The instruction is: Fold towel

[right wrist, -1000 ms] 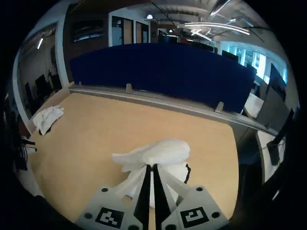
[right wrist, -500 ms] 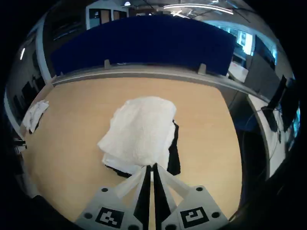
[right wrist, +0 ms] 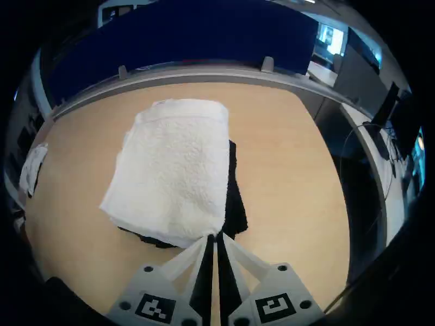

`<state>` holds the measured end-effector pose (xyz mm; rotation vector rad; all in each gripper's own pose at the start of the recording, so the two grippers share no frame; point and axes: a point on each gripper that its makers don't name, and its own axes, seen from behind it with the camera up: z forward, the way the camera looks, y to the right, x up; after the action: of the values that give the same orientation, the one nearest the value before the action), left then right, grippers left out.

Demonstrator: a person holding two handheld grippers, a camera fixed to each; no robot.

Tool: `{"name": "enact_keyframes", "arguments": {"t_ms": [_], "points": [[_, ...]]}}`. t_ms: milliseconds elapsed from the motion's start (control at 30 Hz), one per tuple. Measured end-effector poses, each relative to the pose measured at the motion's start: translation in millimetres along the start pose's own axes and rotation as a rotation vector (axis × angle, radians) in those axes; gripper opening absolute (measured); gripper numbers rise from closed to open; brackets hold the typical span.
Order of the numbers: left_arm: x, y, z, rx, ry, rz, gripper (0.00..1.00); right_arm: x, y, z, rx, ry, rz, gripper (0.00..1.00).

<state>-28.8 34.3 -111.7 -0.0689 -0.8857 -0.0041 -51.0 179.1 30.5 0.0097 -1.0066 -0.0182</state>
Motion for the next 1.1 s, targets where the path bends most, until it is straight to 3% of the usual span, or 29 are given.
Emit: {"name": "enact_keyframes", "arguments": {"t_ms": [600, 967, 1100], "points": [[4.7, 3.1, 3.4, -0.006, 0.0, 0.004, 0.93, 2.1, 2.6, 4.6, -0.013, 0.007, 0.017, 0.06], [8.3, 4.5, 3.3, -0.013, 0.002, 0.011, 0.93, 3.4, 0.0, -8.3, -0.005, 0.051, 0.022, 0.15], [10.1, 4.1, 1.4, -0.014, 0.004, 0.013, 0.93, 1.9, 0.4, -15.7, -0.013, 0.069, 0.013, 0.29]]}}
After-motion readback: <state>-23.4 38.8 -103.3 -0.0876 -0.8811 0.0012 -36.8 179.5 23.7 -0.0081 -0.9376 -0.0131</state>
